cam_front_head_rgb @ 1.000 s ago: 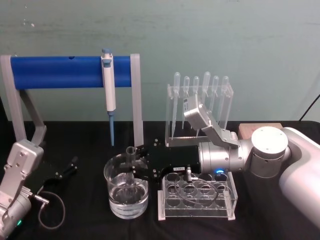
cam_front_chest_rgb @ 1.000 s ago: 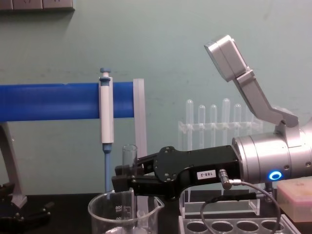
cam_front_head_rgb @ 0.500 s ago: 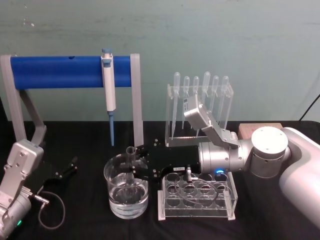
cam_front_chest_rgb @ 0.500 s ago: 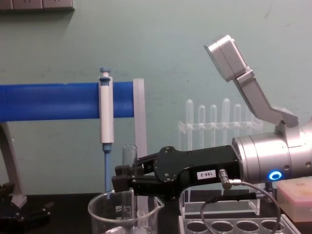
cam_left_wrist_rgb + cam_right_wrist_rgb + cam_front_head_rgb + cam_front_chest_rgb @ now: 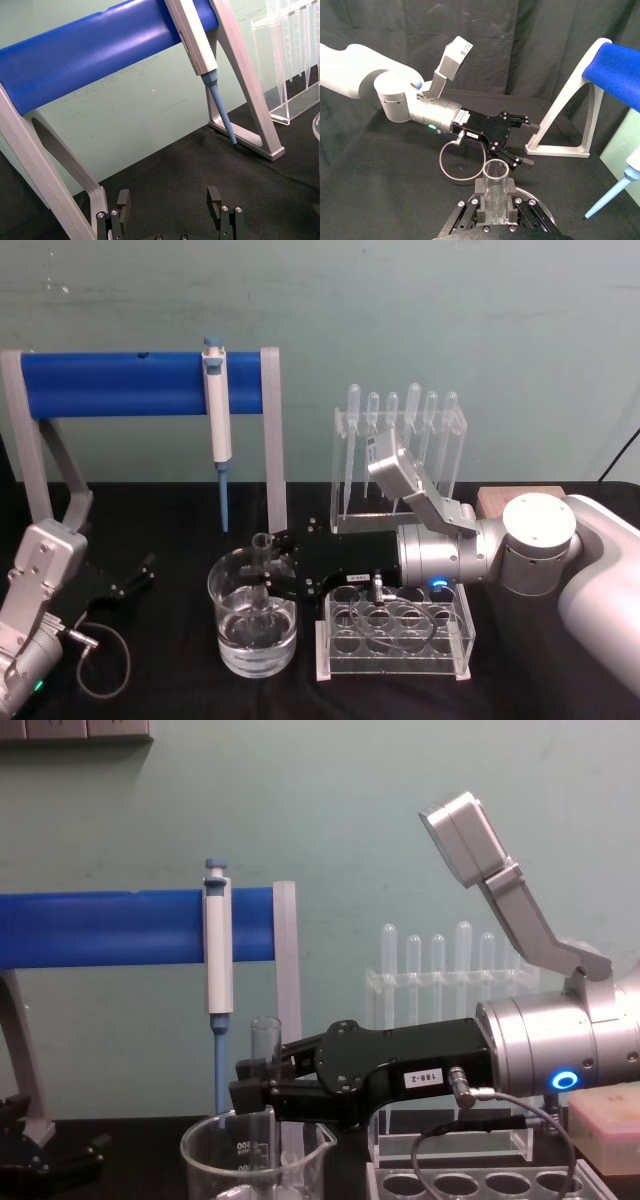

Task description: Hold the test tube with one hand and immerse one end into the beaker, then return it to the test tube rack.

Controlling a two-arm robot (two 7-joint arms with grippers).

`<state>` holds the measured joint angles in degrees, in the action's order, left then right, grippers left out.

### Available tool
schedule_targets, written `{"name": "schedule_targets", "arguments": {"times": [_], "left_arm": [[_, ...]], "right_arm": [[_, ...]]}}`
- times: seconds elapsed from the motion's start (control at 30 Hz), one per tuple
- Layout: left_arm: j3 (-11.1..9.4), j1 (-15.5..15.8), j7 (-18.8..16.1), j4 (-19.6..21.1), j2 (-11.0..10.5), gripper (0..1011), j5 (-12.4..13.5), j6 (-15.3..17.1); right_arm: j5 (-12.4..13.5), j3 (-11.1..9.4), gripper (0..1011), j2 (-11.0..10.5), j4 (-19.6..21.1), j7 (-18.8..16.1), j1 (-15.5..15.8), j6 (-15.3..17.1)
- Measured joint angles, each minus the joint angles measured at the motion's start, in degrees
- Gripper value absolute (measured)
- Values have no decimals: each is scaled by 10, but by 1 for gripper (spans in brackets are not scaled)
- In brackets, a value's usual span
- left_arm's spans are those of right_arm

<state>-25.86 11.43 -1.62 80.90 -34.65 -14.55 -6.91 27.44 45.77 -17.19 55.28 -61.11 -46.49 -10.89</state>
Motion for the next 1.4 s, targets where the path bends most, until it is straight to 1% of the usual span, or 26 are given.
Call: {"name": "schedule_targets", "arguments": {"times": [1.4], "left_arm": [[0, 0, 0, 0, 0, 1000, 0, 0]], "right_arm": [[0, 0, 230, 0, 0, 0, 0, 0]]}}
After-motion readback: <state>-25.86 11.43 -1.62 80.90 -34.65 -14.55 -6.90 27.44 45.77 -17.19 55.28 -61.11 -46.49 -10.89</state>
